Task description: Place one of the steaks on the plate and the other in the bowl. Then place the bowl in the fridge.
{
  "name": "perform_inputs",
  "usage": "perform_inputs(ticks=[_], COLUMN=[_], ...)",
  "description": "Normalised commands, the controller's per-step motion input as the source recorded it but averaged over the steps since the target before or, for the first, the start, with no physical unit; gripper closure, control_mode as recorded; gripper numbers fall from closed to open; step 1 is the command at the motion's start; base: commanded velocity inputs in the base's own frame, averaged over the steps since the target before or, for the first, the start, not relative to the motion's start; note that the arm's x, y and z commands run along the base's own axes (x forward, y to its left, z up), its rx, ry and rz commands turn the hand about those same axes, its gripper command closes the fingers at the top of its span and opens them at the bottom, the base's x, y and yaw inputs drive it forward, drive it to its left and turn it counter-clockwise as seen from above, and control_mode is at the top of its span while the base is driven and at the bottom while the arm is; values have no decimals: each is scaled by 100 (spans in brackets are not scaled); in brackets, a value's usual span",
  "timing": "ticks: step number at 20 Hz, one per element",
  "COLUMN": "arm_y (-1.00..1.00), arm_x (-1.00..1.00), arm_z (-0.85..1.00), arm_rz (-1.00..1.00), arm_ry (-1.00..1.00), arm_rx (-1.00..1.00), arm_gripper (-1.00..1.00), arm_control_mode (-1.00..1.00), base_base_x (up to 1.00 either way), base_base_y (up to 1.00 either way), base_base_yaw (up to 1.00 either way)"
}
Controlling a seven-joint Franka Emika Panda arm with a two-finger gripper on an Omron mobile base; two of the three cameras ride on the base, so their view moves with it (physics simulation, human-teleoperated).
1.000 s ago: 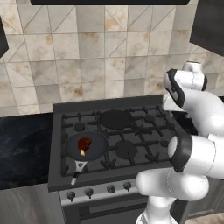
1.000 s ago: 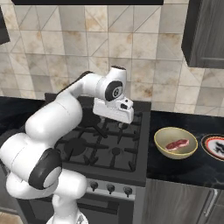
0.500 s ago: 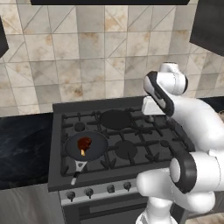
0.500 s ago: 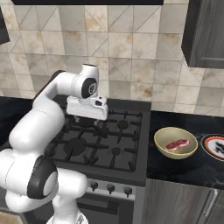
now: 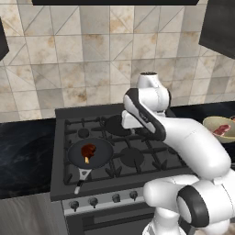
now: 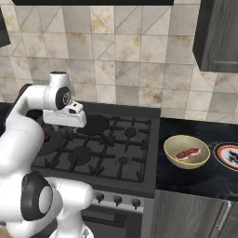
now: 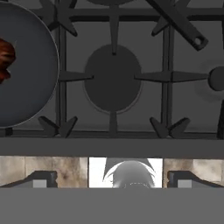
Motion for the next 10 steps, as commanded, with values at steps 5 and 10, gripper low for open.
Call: perform_inputs(ticks=[5,10], arm_y=[100,100], arm_x=[17,26], arm_z=[-10,-10], arm_rz=[-12,-22], arm_ry=[0,0], arm_rx=[-4,-2], arm_gripper=[-100,-100], arm_control_mode=[-100,-100], base_base_x=[0,0], base_base_y=[0,0], base_base_yaw=[0,0])
